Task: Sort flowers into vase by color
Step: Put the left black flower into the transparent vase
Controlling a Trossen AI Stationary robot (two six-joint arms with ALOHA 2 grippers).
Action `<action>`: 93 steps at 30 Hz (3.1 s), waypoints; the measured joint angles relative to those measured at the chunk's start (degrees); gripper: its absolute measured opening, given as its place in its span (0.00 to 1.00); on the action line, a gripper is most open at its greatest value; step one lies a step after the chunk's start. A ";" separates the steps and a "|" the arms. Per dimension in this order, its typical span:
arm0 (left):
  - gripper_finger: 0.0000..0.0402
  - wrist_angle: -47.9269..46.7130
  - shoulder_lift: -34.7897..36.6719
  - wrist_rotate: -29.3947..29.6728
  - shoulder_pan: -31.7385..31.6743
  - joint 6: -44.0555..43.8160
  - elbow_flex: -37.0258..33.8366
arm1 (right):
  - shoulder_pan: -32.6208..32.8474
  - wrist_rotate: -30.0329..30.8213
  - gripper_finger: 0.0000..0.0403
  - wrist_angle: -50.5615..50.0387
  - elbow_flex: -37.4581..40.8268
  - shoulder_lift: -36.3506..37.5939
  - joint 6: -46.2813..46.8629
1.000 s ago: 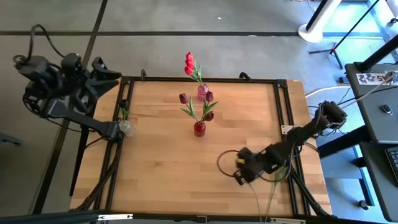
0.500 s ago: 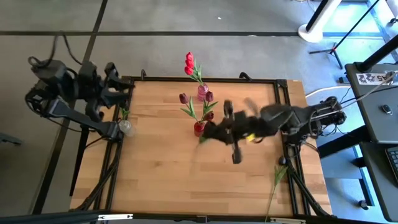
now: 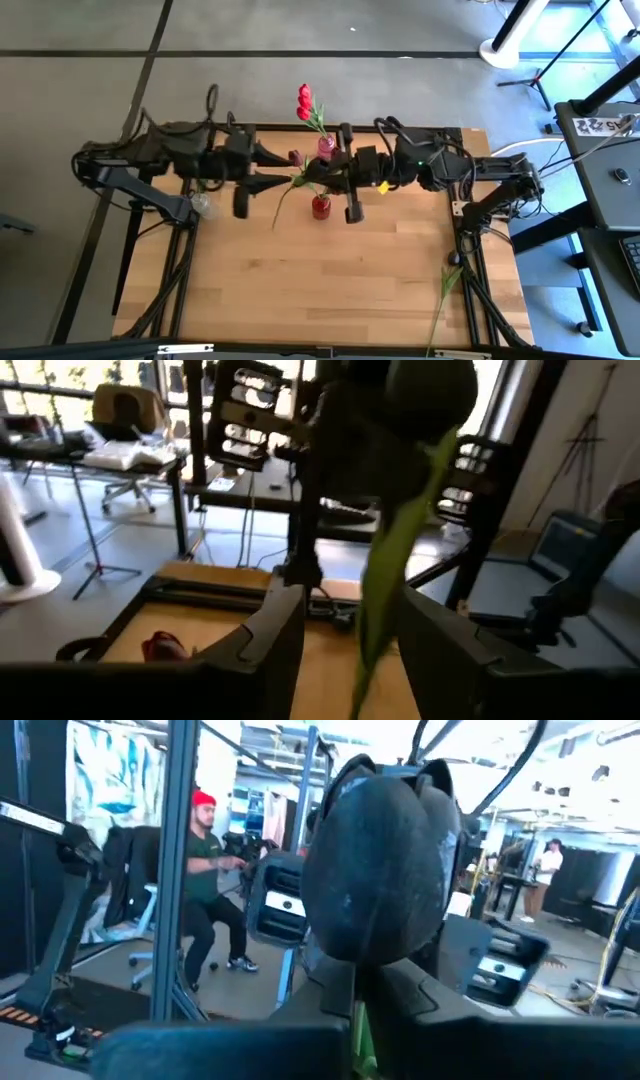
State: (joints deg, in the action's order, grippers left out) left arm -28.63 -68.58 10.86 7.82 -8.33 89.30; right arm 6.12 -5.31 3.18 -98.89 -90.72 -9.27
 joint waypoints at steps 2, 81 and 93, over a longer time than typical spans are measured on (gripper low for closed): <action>0.38 0.41 -1.37 0.23 -0.47 -0.08 0.00 | 0.08 0.69 0.03 -0.59 0.00 0.00 -0.26; 0.00 -43.90 36.36 12.96 7.97 8.94 0.02 | 2.92 19.78 0.59 -16.40 -9.03 -0.68 3.07; 0.00 -41.27 46.62 29.47 7.94 5.72 -16.78 | 2.87 22.68 0.59 -14.80 -9.01 -3.29 7.60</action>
State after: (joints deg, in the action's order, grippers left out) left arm -69.91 -21.97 40.33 15.77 -2.60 72.52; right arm 8.99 17.37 -11.62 -107.90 -94.00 -1.67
